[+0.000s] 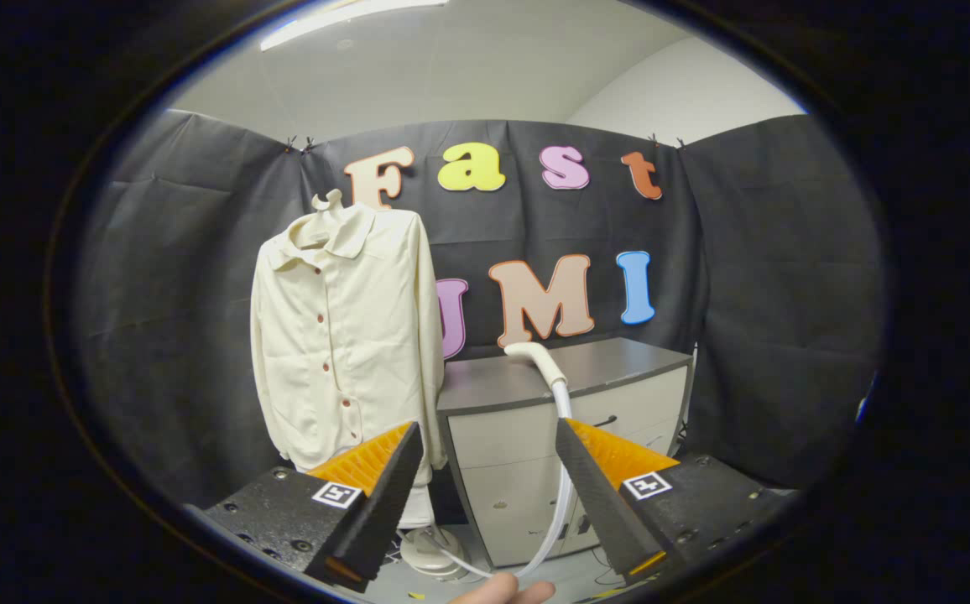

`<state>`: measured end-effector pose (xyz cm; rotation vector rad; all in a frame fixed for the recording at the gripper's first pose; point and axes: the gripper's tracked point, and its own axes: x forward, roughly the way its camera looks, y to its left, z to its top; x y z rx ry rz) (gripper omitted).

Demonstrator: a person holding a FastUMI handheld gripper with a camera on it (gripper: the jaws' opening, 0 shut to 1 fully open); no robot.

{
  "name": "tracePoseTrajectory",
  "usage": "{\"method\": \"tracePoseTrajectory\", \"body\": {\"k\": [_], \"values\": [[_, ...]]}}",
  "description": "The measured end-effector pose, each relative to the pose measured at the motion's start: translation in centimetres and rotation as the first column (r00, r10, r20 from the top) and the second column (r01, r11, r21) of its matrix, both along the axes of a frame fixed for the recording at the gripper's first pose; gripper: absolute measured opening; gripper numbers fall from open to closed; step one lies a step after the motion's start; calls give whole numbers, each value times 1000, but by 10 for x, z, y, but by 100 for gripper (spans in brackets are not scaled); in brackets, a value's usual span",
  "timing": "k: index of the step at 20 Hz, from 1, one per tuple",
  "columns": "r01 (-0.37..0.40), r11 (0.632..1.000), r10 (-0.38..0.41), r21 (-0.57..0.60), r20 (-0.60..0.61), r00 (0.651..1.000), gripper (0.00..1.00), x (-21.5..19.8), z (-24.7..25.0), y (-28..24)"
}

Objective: Iron the clothes twice with a garment steamer, once on the left side and once on the right side.

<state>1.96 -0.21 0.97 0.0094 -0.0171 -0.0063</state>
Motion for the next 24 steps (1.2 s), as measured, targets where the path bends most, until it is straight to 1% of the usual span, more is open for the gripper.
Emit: {"method": "tracePoseTrajectory", "body": {"k": [2, 5, 8, 11, 17, 20, 23, 24], "values": [[-14, 1000, 14, -16, 9, 1000, 97, 2, 2, 4], [-10, 1000, 10, -15, -16, 1000, 97, 9, -3, 3], [-15, 1000, 14, -27, -23, 1000, 97, 22, 1, 5], [-4, 999, 3, -41, -37, 999, 97, 43, 9, 0], [24, 999, -26, -42, -32, 999, 97, 101, 40, -22], [24, 998, -26, -65, -34, 999, 98, 139, 57, -31], [44, 995, -49, -84, -65, 997, 98, 183, 69, -47], [37, 995, -43, -87, -68, 997, 98, 198, 74, -48]]}}
